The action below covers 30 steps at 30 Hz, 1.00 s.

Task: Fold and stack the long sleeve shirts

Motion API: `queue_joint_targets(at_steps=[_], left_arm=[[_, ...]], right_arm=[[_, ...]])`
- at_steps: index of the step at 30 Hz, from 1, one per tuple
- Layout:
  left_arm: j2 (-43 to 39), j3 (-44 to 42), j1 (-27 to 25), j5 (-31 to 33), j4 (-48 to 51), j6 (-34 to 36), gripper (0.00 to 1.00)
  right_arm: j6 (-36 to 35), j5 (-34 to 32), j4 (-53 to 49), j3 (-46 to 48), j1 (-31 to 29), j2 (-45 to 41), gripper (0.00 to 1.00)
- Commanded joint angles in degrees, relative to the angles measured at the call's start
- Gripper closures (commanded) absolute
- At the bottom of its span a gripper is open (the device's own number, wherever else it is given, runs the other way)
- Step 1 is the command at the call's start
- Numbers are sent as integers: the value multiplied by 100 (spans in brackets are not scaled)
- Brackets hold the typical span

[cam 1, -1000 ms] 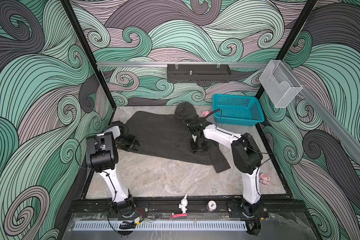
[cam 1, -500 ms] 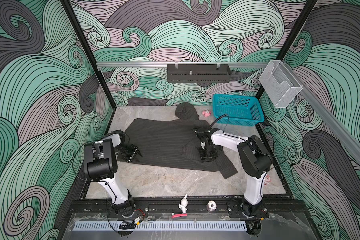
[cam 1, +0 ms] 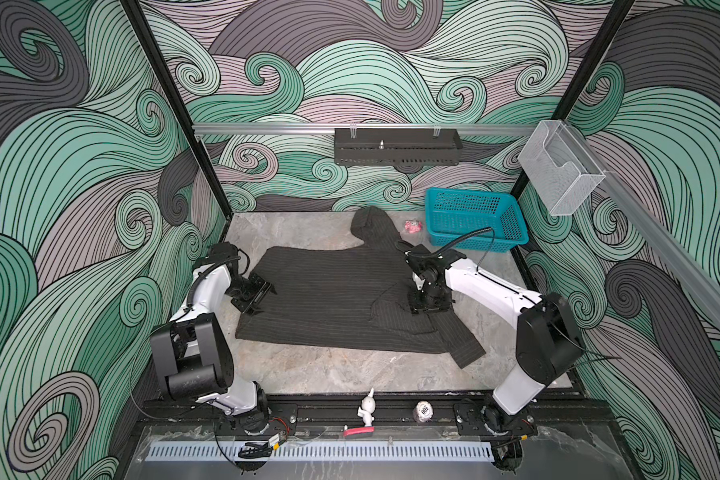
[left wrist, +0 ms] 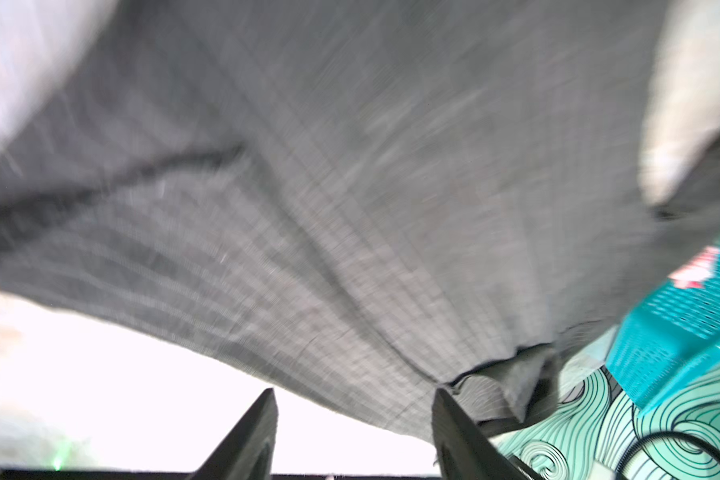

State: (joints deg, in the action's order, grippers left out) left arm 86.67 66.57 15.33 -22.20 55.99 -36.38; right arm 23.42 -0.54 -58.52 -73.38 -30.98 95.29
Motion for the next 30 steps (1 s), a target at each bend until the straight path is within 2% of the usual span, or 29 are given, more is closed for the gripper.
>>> queue_joint_targets(at_steps=[1,4,7,14,22,30], left_arm=[[-28,411,-99,224,492,323,37],[-6,607,-410,306,550,507,36],[6,522,-681,213,482,560,36],[-115,115,-821,62,352,674,36],[-232,-82,-821,-27,306,755,36],[-225,-12,-827,-142,272,735,36]], right_arm=[[635,-537,-323,68,329,-353,36],[1181,-588,-313,521,807,-747,34],[1428,-671,-303,948,1135,-1026,31],[2076,-307,-210,1944,1753,-1594,26],[2976,608,283,3083,2157,-2338,27],[3506,1095,752,3867,2223,-2438,28]])
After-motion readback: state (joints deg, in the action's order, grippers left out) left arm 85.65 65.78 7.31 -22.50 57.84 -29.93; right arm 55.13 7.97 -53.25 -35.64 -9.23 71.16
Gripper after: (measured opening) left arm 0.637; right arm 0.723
